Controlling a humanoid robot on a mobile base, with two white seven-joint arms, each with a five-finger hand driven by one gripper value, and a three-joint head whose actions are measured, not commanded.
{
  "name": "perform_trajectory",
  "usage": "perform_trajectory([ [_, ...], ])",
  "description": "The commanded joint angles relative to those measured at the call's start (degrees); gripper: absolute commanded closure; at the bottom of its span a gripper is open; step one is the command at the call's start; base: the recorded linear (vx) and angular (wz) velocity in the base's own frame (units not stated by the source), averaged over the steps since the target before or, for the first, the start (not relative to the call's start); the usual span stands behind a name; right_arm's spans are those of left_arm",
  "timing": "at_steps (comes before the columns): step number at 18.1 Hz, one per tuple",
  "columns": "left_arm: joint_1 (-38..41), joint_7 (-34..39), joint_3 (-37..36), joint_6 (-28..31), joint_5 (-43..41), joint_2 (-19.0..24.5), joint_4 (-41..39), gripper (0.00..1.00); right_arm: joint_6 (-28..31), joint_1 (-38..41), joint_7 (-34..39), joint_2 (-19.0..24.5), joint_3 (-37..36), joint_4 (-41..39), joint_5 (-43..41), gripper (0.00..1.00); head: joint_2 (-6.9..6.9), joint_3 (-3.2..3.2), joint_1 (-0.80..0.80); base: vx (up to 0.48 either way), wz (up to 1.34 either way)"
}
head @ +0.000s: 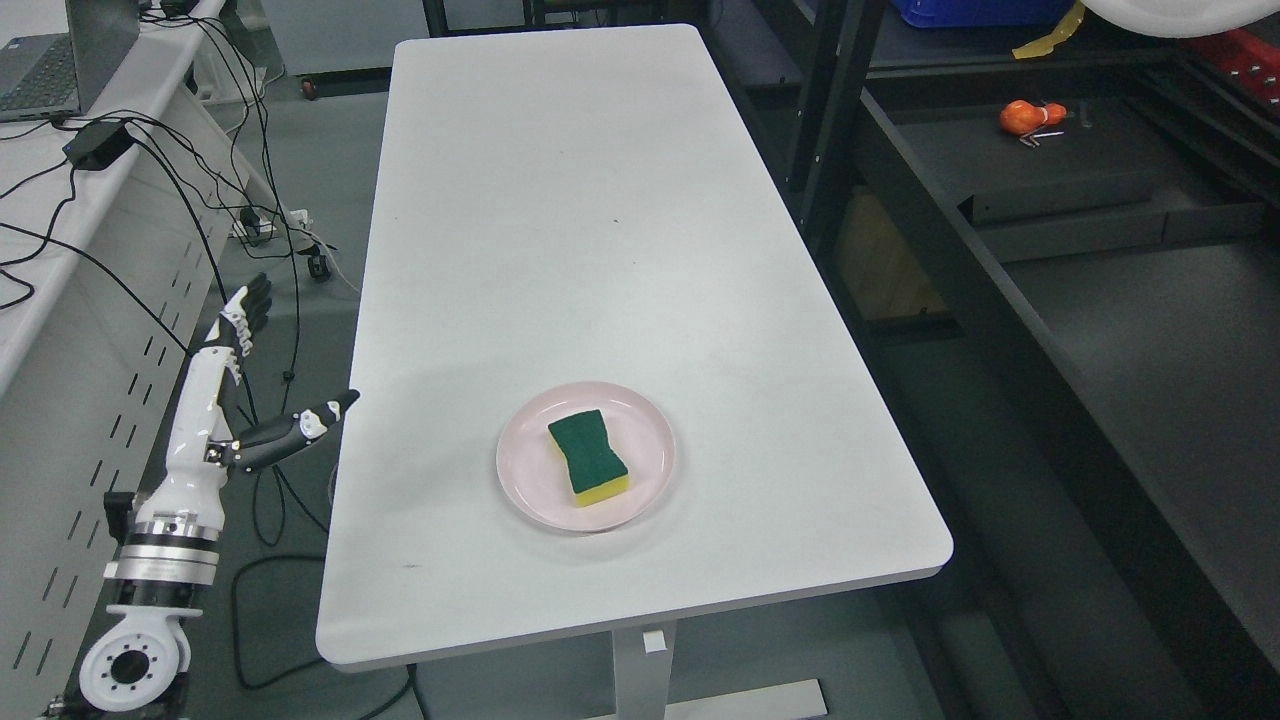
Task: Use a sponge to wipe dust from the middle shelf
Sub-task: 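Raise the left hand and reach toward the sponge on the pink plate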
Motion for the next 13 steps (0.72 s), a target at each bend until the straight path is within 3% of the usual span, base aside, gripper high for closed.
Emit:
perform_trajectory([
  [1,-9.91,-8.06,-4.02,-3.93,-15.41,10.7,12.24,0.01,0.0,-0.01,0.04,-1.0,0.0,-1.0,0.0,0.0,0.0,0.0,0.0,0.0,0.0],
  [3,-11.59,-8.76,-2.97,-9.61,-12.69,6.12,12.32,0.01,0.0,-0.01,0.04,-1.0,0.0,-1.0,0.0,0.0,0.0,0.0,0.0,0.0,0.0],
  [4,-11.51,-10.07,-3.4,-12.87,-12.59,6.11,12.85,0.01,0.0,-0.01,0.04,-1.0,0.0,-1.0,0.0,0.0,0.0,0.0,0.0,0.0,0.0],
  [6,-11.86,-14.63,-4.19,-13.7,-15.73,6.89,14.08,0.05,0.0,0.07,0.04,-1.0,0.0,-1.0,0.0,0.0,0.0,0.0,0.0,0.0,0.0],
  [9,-15.45,-16.32,-5.68,-14.92,-28.89,7.86,14.34,0.05,0.0,-0.01,0.04,-1.0,0.0,-1.0,0.0,0.0,0.0,0.0,0.0,0.0,0.0],
  [13,-25.02,-22.64,-15.15,-19.83,-34.73,9.88,14.26,0.05,0.0,-0.01,0.04,-1.0,0.0,-1.0,0.0,0.0,0.0,0.0,0.0,0.0,0.0],
])
